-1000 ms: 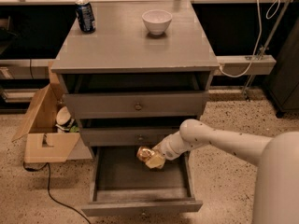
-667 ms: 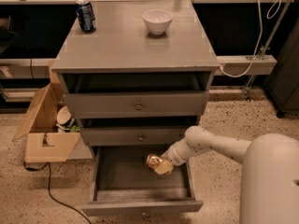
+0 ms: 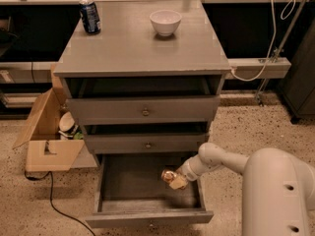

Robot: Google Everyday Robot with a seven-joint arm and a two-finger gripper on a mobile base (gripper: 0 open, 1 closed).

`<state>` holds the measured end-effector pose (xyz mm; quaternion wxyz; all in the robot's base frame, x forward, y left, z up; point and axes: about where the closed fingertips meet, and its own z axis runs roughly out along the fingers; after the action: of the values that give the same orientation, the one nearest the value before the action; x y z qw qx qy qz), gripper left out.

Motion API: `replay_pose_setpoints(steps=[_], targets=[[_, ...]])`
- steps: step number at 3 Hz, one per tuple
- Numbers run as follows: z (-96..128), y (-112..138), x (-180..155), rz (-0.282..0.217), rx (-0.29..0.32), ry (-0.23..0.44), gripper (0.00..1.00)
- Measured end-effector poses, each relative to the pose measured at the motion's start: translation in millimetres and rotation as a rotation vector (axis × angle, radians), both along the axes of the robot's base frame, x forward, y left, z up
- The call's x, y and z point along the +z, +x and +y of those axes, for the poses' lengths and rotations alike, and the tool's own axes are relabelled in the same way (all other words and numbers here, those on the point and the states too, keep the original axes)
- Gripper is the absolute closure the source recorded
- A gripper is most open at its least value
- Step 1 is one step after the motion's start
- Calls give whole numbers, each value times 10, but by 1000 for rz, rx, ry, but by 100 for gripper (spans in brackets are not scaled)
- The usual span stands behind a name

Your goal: Place orange can into bottom drawer

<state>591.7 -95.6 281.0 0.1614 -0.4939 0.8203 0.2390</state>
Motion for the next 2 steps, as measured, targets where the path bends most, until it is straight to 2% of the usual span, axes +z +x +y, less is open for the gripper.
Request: replay_pose_setpoints(steps=[1,2], targets=[[55,46,-508,-8,-4,-11,100],[126,41,-817,-1,-5,-16,100]])
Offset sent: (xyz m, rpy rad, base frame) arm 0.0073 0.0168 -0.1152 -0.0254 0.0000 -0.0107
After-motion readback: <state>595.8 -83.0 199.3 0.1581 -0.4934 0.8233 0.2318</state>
